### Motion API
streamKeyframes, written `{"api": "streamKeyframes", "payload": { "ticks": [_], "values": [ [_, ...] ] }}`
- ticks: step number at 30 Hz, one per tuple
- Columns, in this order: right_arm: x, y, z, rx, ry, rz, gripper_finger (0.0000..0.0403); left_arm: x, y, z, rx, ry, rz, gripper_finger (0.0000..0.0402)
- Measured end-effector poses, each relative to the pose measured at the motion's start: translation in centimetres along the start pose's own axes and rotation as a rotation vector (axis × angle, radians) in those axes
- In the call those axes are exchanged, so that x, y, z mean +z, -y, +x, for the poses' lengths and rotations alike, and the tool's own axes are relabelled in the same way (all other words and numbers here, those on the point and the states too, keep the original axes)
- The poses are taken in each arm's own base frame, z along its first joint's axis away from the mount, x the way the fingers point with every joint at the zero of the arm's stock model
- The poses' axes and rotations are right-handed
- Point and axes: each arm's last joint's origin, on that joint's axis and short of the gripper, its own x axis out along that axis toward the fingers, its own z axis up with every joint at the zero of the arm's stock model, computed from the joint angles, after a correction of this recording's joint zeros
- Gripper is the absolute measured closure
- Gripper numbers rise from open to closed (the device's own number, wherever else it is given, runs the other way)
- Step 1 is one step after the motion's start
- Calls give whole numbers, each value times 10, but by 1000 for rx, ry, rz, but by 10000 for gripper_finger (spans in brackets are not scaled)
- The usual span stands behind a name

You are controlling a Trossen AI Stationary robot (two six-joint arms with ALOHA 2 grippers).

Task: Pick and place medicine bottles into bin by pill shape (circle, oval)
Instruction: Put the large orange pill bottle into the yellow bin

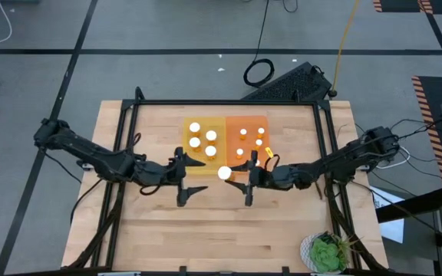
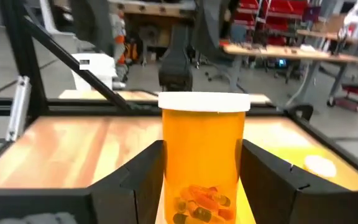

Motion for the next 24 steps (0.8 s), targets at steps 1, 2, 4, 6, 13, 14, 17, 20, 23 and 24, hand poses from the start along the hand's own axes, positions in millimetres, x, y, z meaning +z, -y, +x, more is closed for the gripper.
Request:
{"api": "streamKeyframes", "payload": {
  "ticks": [1, 2, 4, 6, 13, 14, 17, 20, 23, 24],
  "values": [
    [-3, 1, 2, -5, -11, 6, 220, -1, 0, 0, 1, -11, 5, 32],
    [-7, 2, 4, -10, -26, 13, 220, -2, 0, 0, 2, -19, 9, 32],
    [-14, 3, 8, -20, -48, 33, 220, -4, 0, 1, -12, -37, 18, 32],
    [-21, 4, 12, -26, -67, 58, 220, -8, 0, 2, -21, -74, 36, 32],
    [-41, 0, 23, -5, -88, 131, 220, -15, 0, 1, -47, -144, 72, 32],
    [-43, -1, 24, -3, -85, 141, 220, -15, -1, 1, -46, -145, 71, 32],
    [-44, -5, 32, 21, -88, 150, 220, -17, -4, 6, -48, -166, 53, 32],
    [-41, -11, 45, 56, -97, 147, 220, -22, -5, 13, -64, -199, 46, 32],
    [-43, -17, 57, 76, -138, 127, 220, -27, -6, 20, -82, -230, 49, 32],
    [-43, -19, 61, 77, -153, 121, 220, -29, -7, 21, -81, -248, 57, 32]
  ]
}}
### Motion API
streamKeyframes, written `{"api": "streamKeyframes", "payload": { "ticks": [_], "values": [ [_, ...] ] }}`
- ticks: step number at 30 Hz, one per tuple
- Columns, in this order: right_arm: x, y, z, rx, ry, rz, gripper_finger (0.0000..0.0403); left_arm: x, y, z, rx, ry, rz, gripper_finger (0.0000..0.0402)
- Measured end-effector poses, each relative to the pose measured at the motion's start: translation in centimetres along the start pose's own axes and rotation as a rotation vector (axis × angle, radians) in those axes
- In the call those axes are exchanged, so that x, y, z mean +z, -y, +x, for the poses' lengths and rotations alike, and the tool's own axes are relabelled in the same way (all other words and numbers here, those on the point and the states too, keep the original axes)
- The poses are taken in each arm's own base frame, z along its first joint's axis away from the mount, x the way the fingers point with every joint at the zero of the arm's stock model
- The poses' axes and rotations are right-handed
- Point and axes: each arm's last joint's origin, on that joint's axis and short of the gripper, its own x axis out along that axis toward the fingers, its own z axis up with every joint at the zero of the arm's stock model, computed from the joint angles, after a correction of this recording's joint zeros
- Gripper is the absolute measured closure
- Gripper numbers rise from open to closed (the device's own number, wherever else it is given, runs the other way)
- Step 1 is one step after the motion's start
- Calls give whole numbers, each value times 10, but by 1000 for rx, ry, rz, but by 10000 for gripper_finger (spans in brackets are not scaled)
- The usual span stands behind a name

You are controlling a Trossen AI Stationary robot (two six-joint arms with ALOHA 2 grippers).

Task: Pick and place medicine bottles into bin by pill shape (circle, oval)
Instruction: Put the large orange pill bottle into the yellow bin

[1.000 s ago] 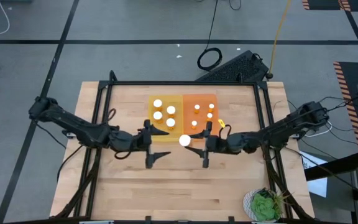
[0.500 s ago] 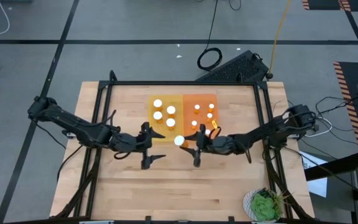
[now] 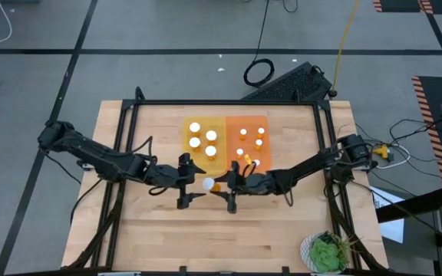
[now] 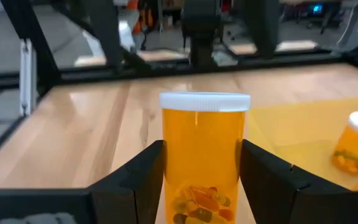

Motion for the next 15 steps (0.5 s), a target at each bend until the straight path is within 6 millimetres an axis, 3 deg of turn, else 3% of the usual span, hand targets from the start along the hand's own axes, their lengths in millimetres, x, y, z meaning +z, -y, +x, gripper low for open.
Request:
{"api": "streamKeyframes", "payload": {
  "ticks": [15],
  "values": [
    [4, -4, 11, 12, -39, -19, 220, -7, -3, 6, -36, -78, 7, 32]
  ]
}}
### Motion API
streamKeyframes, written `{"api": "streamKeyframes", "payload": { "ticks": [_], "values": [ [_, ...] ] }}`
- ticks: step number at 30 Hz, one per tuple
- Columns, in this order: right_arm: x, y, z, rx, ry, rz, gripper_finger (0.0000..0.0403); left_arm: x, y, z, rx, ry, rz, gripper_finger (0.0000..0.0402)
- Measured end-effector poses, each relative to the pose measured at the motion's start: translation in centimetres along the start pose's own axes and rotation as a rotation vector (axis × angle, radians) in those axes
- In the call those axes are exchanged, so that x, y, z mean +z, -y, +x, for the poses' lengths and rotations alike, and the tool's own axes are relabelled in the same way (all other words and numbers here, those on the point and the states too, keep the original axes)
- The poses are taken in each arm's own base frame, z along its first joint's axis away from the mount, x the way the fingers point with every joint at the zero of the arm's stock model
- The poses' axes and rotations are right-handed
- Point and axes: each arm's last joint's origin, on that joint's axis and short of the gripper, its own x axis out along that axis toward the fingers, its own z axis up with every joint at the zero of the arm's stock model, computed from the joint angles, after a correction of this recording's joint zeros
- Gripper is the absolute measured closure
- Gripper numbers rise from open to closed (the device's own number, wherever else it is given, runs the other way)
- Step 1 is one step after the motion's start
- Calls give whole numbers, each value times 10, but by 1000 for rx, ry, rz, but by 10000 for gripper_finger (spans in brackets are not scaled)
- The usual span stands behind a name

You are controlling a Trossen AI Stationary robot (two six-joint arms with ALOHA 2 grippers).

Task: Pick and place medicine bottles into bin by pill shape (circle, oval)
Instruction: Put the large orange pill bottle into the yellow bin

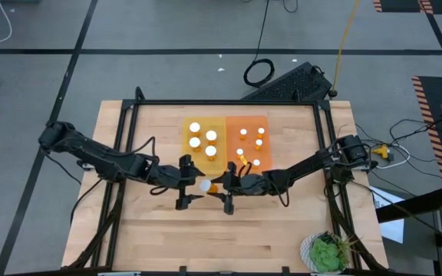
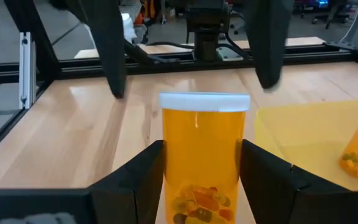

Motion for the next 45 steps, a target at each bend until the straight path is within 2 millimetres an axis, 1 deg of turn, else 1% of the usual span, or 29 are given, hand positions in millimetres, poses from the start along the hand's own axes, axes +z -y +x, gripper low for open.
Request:
{"api": "streamKeyframes", "payload": {
  "ticks": [3, 5, 8, 11, 13, 15, 21, 27, 32, 45],
  "values": [
    [0, 0, 0, 2, -1, 0, 220, -1, -8, 4, -37, -26, -20, 32],
    [0, 0, 0, 3, 0, 0, 220, 2, -12, 6, -65, -23, -34, 32],
    [0, 1, 0, 1, -1, 0, 220, 6, -17, 6, -57, -46, -28, 32],
    [0, 3, 1, -2, -6, 0, 220, 15, -16, 4, -60, -23, -11, 32],
    [0, 4, 1, -5, -7, 1, 220, 13, -15, 5, -56, -82, -2, 32],
    [0, 5, 1, 7, -7, 3, 220, 11, -15, 8, -33, -132, 1, 32],
    [0, 6, 2, 6, -9, 3, 220, 12, -13, 24, -28, -170, 36, 32],
    [0, 6, 2, 6, -10, 3, 220, 16, -12, 29, -37, -175, 47, 34],
    [0, 6, 2, 5, -15, 2, 220, 16, -12, 29, -36, -175, 47, 61],
    [-1, 6, 2, 6, -17, 1, 220, 16, -12, 29, -38, -180, 55, 153]
  ]
}}
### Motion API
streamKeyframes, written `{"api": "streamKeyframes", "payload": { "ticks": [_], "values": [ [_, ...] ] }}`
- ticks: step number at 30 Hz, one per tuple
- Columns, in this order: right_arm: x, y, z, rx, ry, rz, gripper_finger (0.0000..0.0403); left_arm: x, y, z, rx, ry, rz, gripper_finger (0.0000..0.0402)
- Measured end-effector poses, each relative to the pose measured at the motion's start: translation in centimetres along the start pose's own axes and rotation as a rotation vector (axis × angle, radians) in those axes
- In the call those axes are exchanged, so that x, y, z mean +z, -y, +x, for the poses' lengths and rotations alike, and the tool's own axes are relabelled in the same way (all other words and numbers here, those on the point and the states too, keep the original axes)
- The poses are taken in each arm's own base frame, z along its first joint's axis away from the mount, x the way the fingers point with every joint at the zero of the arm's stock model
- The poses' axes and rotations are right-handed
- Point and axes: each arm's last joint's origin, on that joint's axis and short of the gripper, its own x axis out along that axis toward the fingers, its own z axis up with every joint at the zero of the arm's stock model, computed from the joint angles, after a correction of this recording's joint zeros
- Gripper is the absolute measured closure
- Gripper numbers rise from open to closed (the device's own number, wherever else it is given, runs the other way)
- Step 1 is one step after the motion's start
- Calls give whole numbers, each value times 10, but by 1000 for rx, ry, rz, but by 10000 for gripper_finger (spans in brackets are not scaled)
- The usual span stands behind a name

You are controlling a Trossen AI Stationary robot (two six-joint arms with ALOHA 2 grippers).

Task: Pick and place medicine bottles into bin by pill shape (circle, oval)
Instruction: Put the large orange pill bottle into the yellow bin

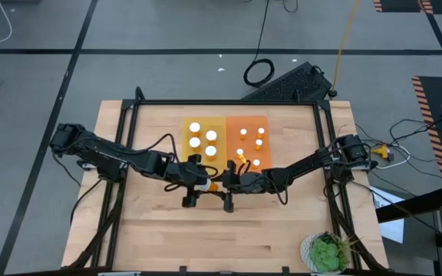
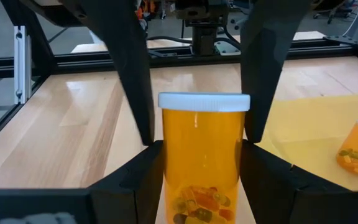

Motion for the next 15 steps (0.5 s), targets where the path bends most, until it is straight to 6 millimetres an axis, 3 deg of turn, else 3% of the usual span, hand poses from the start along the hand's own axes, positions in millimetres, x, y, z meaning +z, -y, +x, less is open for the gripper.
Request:
{"api": "streamKeyframes", "payload": {
  "ticks": [6, 15],
  "values": [
    [0, 0, 0, 1, -1, -5, 220, 0, 0, 0, -5, 0, 16, 186],
    [0, 0, 0, 1, -1, -3, 220, 0, 0, 0, -4, 0, 15, 177]
  ]
}}
